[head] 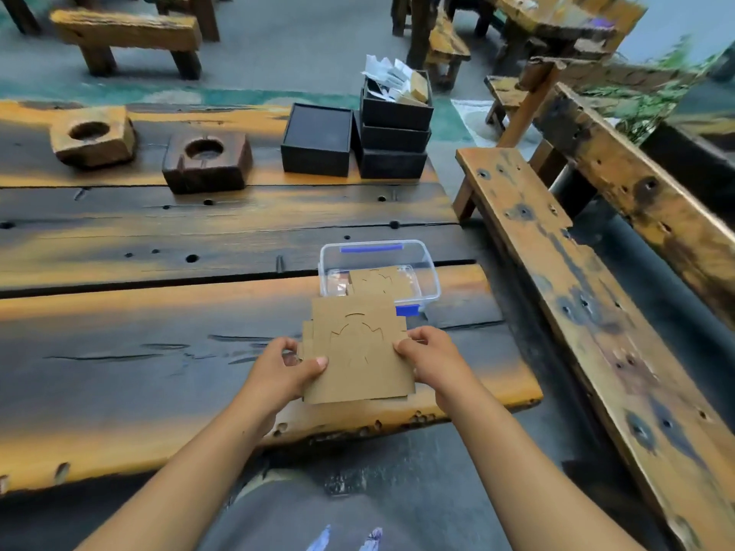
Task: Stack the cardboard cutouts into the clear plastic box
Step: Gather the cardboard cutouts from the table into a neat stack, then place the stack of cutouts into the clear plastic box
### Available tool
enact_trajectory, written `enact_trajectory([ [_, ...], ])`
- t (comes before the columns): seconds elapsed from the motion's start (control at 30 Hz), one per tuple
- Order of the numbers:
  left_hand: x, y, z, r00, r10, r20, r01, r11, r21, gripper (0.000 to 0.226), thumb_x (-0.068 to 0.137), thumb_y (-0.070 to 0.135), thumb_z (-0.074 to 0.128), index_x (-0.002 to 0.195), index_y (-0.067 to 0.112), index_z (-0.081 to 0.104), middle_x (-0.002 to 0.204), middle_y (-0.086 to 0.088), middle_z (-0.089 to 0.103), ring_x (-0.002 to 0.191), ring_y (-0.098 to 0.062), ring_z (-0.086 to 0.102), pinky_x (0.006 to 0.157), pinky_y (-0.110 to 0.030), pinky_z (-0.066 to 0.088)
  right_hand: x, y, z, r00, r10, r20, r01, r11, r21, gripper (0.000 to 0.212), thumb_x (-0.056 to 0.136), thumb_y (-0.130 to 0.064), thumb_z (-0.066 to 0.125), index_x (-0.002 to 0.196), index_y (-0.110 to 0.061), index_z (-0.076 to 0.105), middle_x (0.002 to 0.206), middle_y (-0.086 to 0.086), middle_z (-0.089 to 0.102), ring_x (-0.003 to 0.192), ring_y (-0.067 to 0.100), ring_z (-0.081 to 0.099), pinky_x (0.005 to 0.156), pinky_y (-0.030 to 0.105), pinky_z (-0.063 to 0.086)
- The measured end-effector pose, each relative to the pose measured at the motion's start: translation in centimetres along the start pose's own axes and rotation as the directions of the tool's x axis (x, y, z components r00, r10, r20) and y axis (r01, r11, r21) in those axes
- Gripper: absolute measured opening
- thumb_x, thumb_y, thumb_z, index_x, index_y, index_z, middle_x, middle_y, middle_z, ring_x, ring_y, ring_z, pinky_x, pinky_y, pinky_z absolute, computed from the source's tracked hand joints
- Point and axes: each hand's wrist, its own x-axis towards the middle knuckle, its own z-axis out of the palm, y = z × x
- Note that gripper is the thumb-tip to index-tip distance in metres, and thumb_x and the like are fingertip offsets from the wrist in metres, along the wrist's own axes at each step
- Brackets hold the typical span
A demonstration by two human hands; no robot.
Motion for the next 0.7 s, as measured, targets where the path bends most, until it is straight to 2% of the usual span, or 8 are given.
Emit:
enact_trajectory([
  [0.07, 0.2, 0.9, 1.1, 1.000, 0.022, -0.008, -0.021, 0.999, 0.031, 0.031, 0.084, 0.022, 0.076, 0.103, 0.012, 0.054, 0.106, -0.014, 0.067, 0.098, -0.029, 0.067, 0.086, -0.054, 0.058, 0.5, -0.2, -1.3, 1.000, -0.015, -0.008, 0.015, 1.000, 0.003, 0.005, 0.089, -0.015, 0.059, 0.090, -0.012, 0.063, 0.090, 0.003, 0.070, 0.081, 0.015, 0.065, 0.071, 0.033, 0.053],
  [0.23, 2.3, 2.3, 1.9, 0.999, 0.034, -0.038, -0.032, 0.997, 0.063, 0.029, 0.083, 0.026, 0.076, 0.100, 0.016, 0.054, 0.100, -0.008, 0.060, 0.095, -0.027, 0.063, 0.086, -0.051, 0.059, 2.7, -1.2, -1.9, 1.000, -0.015, 0.006, 0.015, 1.000, -0.026, 0.009, 0.089, -0.016, 0.057, 0.094, -0.013, 0.064, 0.096, 0.002, 0.069, 0.089, 0.017, 0.065, 0.082, 0.040, 0.056],
  [0.33, 4.4, 2.7, 2.7, 0.999, 0.018, -0.035, -0.015, 0.998, 0.068, 0.025, 0.083, 0.024, 0.076, 0.096, 0.014, 0.057, 0.092, -0.003, 0.060, 0.087, -0.021, 0.062, 0.086, -0.051, 0.059, 4.4, -1.7, -2.4, 1.000, 0.004, 0.006, -0.004, 0.999, -0.044, 0.012, 0.089, -0.016, 0.057, 0.099, -0.014, 0.063, 0.101, 0.002, 0.069, 0.092, 0.016, 0.066, 0.076, 0.034, 0.055],
  [0.4, 6.2, 3.0, 3.4, 1.000, -0.005, -0.026, 0.007, 0.998, 0.068, 0.025, 0.083, 0.024, 0.076, 0.095, 0.012, 0.058, 0.092, -0.004, 0.062, 0.087, -0.023, 0.064, 0.086, -0.051, 0.059, 6.0, -2.1, -2.9, 1.000, 0.015, -0.009, -0.016, 0.998, -0.062, 0.012, 0.089, -0.016, 0.057, 0.099, -0.013, 0.064, 0.100, 0.003, 0.069, 0.090, 0.016, 0.066, 0.074, 0.033, 0.054],
  [0.57, 10.6, 4.6, 4.7, 0.999, -0.042, 0.022, 0.040, 0.995, 0.086, 0.026, 0.082, 0.028, 0.077, 0.097, 0.014, 0.061, 0.097, -0.007, 0.067, 0.094, -0.028, 0.069, 0.085, -0.054, 0.059, 10.3, -3.6, -3.8, 0.998, 0.054, -0.035, -0.059, 0.985, -0.161, 0.008, 0.088, -0.017, 0.058, 0.095, -0.017, 0.063, 0.101, 0.003, 0.068, 0.093, 0.019, 0.065, 0.088, 0.045, 0.055],
  [0.7, 14.3, 5.9, 4.8, 0.999, -0.041, 0.026, 0.036, 0.988, 0.152, 0.028, 0.082, 0.025, 0.076, 0.101, 0.011, 0.061, 0.096, -0.010, 0.063, 0.096, -0.031, 0.067, 0.087, -0.052, 0.058, 14.1, -4.7, -3.5, 0.996, 0.075, -0.049, -0.082, 0.985, -0.149, 0.013, 0.087, -0.014, 0.058, 0.099, -0.011, 0.064, 0.101, 0.009, 0.070, 0.090, 0.024, 0.067, 0.081, 0.043, 0.056],
])
